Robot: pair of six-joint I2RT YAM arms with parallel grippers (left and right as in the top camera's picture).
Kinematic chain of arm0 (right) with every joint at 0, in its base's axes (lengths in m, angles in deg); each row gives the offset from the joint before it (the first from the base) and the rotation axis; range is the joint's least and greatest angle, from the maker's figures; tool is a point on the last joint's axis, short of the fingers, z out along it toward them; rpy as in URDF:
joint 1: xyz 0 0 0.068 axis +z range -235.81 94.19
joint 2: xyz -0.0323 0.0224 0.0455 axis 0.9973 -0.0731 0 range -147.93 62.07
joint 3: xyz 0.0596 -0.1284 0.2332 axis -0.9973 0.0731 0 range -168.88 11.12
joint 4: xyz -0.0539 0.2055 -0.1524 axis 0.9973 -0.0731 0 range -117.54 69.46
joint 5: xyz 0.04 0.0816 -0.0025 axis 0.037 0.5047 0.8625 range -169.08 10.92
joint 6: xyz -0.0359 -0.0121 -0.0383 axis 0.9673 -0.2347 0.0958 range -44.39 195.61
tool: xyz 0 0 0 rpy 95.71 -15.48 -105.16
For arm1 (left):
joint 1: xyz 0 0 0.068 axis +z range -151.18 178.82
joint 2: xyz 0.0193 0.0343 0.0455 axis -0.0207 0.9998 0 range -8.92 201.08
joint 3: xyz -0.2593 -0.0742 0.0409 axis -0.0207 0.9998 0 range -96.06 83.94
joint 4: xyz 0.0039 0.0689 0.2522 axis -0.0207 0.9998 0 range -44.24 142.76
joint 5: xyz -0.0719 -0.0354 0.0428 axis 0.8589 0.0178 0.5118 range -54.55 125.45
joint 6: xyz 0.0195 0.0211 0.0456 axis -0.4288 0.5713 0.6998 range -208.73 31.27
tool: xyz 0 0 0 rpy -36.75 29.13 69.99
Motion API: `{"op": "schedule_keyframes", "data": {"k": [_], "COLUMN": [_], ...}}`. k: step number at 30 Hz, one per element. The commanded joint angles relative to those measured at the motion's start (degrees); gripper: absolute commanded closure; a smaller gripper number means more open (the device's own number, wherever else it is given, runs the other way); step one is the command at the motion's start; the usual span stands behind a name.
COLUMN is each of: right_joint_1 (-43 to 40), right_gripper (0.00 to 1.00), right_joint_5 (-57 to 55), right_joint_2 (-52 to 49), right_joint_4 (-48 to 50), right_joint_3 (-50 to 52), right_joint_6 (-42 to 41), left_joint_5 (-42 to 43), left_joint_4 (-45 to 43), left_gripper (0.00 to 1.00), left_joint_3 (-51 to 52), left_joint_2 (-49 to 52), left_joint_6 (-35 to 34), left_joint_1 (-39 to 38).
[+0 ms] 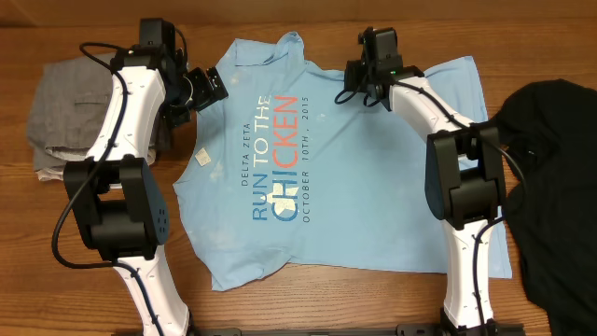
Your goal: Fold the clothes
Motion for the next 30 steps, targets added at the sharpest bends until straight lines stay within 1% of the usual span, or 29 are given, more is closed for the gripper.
{"op": "schedule_keyframes", "data": {"k": [1,3,8,11,15,21,24,30], "right_joint_1": [-0.59,-0.59,-1.14,-2.10,-3.02,-3.32,-3.37,-3.48], "right_gripper": [0.96,0.96,0.96,0.96,0.96,0.96,0.96,0.96], "right_joint_5": [-4.09,-5.86,-5.88,-4.42,-2.19,-2.23,-2.23,-2.23], "right_joint_2": [-0.09,-0.70,-1.14,1.27,4.83,4.70,3.61,0.96], "right_joint_4": [1.88,3.06,6.91,2.34,-9.51,-22.69,-23.54,-20.09], "right_joint_3": [0.42,0.42,-0.24,-3.67,-7.82,-7.87,-5.88,-3.43], "right_joint_6": [-1.44,-1.44,-1.20,-1.29,-1.44,-1.42,-1.44,-1.46], "left_joint_5": [0.42,0.42,0.44,0.42,0.42,0.42,0.42,0.42], "left_joint_4": [-0.07,-0.07,-0.07,-0.07,-0.07,-0.07,-0.07,-0.09], "left_gripper": [0.00,0.00,0.00,0.00,0.00,0.00,0.00,0.00], "left_joint_3": [0.35,0.35,0.35,0.35,0.35,0.35,0.35,0.35], "left_joint_2": [0.52,0.52,0.52,0.52,0.52,0.52,0.52,0.52], "left_joint_6": [0.85,0.85,0.85,0.85,0.85,0.85,0.85,0.85], "left_joint_1": [-0.17,-0.17,-0.17,-0.17,-0.17,-0.17,-0.17,-0.17]}}
